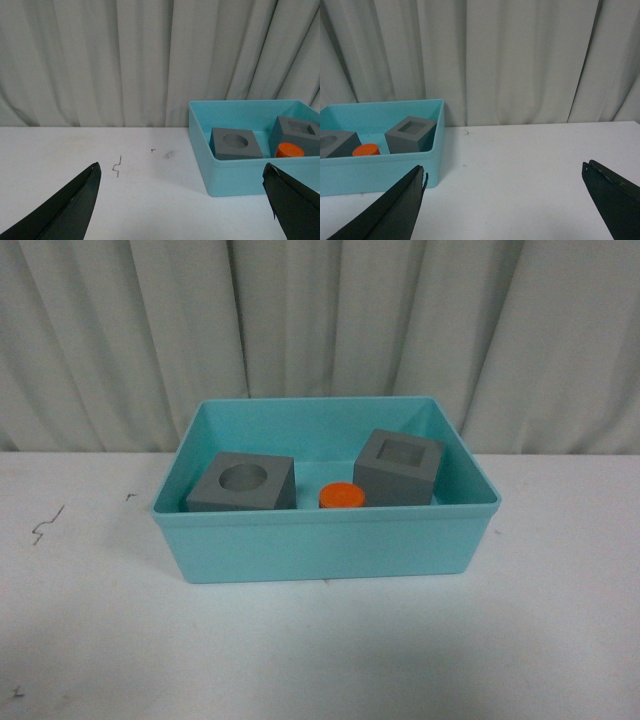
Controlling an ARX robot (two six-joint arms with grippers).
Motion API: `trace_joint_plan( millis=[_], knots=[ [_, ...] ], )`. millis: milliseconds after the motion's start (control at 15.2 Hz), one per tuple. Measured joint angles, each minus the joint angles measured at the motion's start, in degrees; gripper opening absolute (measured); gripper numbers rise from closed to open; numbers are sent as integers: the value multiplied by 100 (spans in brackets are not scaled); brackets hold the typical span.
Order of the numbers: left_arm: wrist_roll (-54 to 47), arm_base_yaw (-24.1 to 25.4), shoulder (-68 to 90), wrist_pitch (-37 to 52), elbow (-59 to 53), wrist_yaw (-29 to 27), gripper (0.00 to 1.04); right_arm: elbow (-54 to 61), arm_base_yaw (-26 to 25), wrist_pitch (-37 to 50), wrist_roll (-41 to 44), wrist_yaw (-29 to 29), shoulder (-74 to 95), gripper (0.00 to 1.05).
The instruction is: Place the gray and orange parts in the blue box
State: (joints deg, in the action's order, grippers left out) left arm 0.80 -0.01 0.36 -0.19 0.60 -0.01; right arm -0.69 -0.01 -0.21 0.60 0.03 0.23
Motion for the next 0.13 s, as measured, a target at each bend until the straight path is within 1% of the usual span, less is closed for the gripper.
trace_joint_plan(
  millis=[131],
  knots=[
    [0,0,0,0,0,0,98,0,0,0,0,0,0,98]
  ],
)
